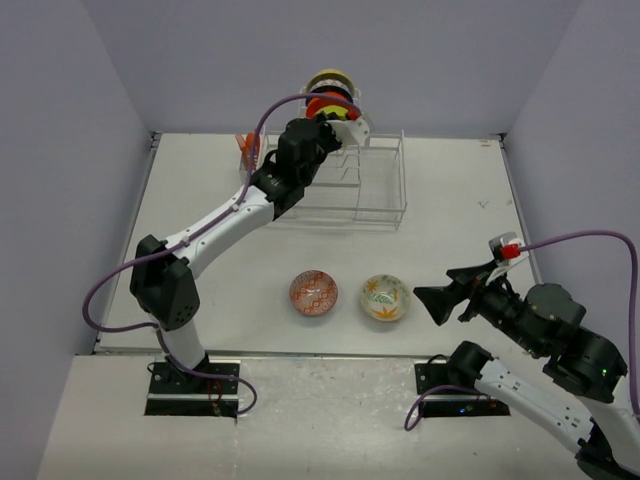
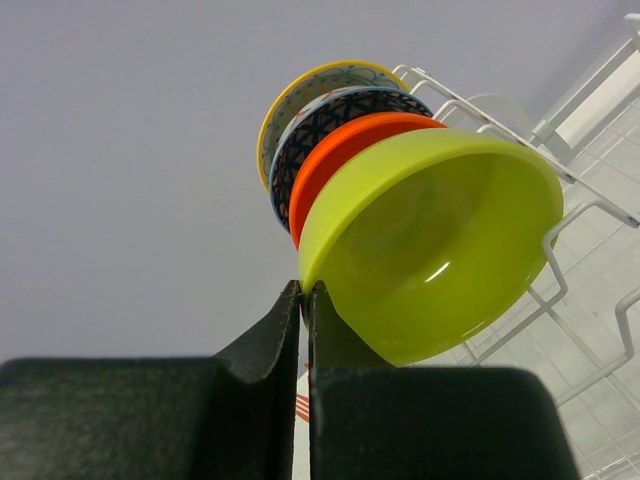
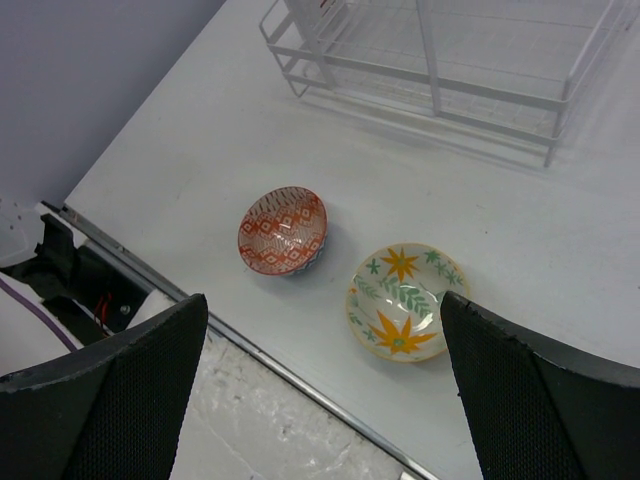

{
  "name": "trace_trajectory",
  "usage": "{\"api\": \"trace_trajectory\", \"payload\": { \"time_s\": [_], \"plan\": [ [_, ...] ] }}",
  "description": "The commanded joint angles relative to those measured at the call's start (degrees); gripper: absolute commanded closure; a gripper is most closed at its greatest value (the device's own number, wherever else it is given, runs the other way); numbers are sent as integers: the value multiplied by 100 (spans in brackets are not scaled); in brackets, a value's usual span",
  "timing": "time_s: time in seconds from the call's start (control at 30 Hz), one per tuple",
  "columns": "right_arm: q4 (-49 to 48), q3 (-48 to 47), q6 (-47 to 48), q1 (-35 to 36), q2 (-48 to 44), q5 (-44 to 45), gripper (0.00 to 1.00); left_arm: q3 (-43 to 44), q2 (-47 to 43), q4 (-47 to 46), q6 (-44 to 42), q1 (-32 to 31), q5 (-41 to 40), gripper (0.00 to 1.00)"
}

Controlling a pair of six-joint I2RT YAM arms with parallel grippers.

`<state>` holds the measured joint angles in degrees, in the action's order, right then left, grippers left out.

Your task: Unload the bowls from the dish rack

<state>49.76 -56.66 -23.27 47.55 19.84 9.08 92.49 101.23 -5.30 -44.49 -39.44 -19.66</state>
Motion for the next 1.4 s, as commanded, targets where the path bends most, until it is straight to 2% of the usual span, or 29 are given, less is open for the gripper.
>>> {"api": "trace_trajectory", "payload": {
  "time_s": [0.0,0.57,0.8,0.97,1.13,1.23,1.27,1.33,1.37],
  "plan": [
    [-238,-38,41,-9,47,190,1,-3,-367,-516,133,-55,129,100],
    [-291,-125,86,-9,486,305,1,-459,-938,-498,256,-107,-28,100],
    [-317,-213,77,-9,662,278,1,-696,-1351,-674,555,-134,41,100],
    [-318,-266,77,-9,750,278,1,-653,-1448,-507,801,-152,-231,100],
    [-397,-292,94,-9,881,279,1,-390,-2045,142,2126,-196,-748,100],
    [-397,-363,112,-9,1031,243,1,-354,-2537,1404,3329,-204,-1223,100],
    [-397,-406,121,-9,1057,243,1,-406,-2825,1653,4020,-204,-1338,100],
    [-405,-451,147,-9,1075,208,1,-712,-3108,2441,4726,-196,-1724,100],
    [-388,-503,147,-9,1075,191,1,-775,-3327,2785,5505,-196,-1960,100]
  ]
}}
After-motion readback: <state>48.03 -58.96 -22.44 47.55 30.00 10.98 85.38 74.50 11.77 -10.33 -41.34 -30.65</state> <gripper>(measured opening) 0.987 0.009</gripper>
